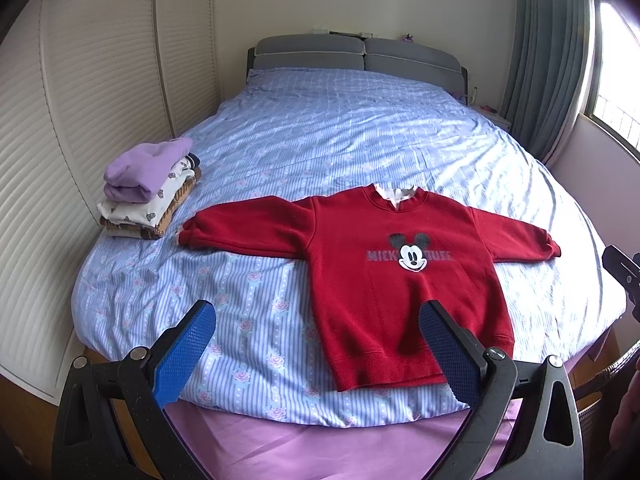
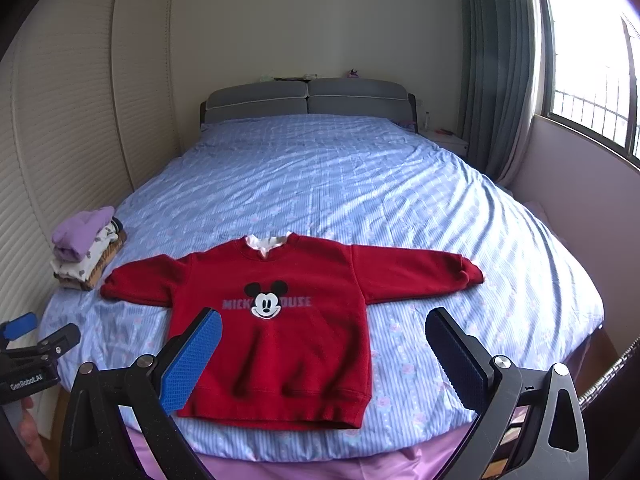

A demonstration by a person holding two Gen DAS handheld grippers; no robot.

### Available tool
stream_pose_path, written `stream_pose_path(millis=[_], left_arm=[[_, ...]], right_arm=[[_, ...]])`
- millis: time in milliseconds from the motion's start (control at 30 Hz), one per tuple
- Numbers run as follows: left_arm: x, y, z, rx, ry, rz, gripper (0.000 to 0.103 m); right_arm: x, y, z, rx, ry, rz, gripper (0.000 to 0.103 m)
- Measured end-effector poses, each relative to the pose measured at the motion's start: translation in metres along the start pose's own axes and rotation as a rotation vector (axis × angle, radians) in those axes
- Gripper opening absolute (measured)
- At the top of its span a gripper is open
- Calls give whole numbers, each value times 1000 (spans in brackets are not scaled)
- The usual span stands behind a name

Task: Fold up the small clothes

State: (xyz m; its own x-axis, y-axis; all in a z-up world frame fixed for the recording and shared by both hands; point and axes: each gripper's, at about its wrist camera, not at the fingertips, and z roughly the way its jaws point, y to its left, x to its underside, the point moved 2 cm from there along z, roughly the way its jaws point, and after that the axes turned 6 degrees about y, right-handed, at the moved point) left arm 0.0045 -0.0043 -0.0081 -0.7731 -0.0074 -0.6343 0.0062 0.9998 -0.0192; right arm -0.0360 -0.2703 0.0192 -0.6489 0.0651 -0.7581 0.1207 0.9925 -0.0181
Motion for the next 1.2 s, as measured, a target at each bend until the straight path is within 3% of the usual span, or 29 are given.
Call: stream_pose_path(millis=[1200], left_arm=[[0, 2, -1, 2, -1, -6, 103]], right_arm=[[-2, -4, -2, 10, -5, 18, 103]])
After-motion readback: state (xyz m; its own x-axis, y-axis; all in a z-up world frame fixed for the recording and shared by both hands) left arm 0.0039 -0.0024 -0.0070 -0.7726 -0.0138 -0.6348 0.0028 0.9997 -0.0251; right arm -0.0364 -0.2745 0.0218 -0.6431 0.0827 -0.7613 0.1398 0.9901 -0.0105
